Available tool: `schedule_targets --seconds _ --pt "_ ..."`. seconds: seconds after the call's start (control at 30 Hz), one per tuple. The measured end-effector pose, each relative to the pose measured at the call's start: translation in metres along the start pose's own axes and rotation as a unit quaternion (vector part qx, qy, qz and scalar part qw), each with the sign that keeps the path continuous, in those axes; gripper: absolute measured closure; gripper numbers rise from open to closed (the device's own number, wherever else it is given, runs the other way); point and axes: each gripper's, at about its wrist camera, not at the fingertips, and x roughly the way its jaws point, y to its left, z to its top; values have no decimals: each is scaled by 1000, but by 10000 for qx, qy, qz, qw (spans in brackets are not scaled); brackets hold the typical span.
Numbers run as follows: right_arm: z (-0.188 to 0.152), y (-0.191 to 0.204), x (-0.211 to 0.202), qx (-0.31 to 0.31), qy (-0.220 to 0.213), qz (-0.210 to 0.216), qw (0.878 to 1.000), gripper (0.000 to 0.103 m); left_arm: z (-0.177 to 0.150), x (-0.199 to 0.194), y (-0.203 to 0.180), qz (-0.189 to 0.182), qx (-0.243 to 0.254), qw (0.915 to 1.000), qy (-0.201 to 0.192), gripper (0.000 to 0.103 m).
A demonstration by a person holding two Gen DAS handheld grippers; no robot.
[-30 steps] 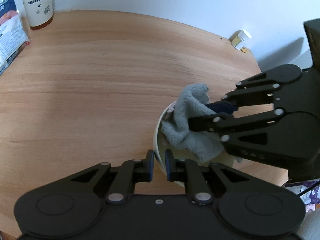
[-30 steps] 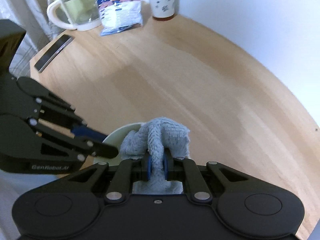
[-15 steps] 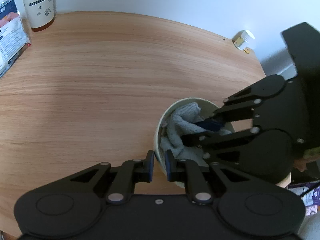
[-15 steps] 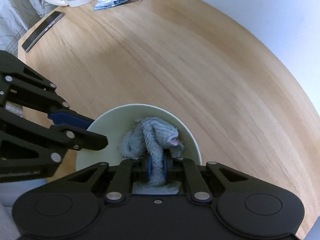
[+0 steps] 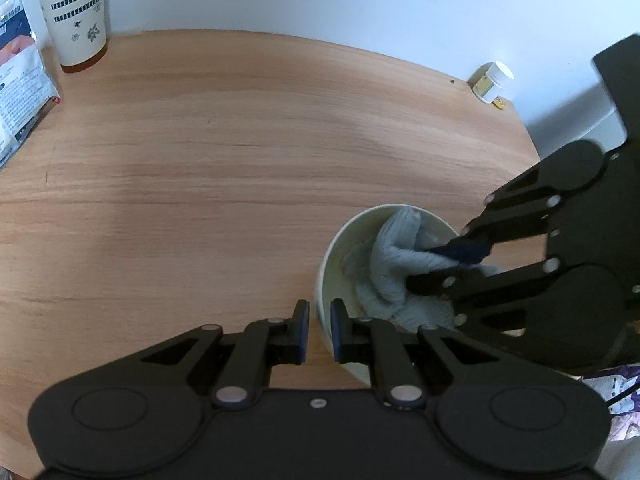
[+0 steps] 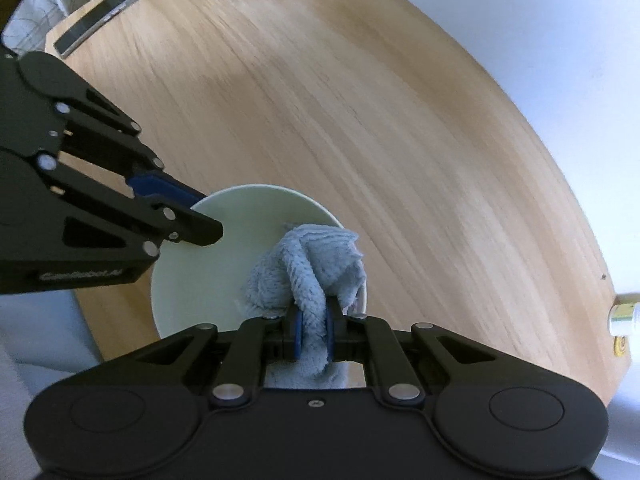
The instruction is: Clean bowl
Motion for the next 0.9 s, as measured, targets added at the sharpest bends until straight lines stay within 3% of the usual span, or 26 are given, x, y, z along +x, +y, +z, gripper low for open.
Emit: schedule_targets --seconds 0.33,0.53,0.77,0.9 --pt "8 -6 17 128 195 422 9988 91 4 1 0 61 -42 10000 35 94" --pt "13 -21 -9 78 257 948 9951 91 4 4 -1 121 -27 9999 -12 94" --pt "16 -25 -12 -437 778 1493 9848 91 6 6 -1 101 15 9999 -93 94" --pt "23 -16 4 -667 1053 1483 9810 91 7 7 -1 8 215 9998 -49 94"
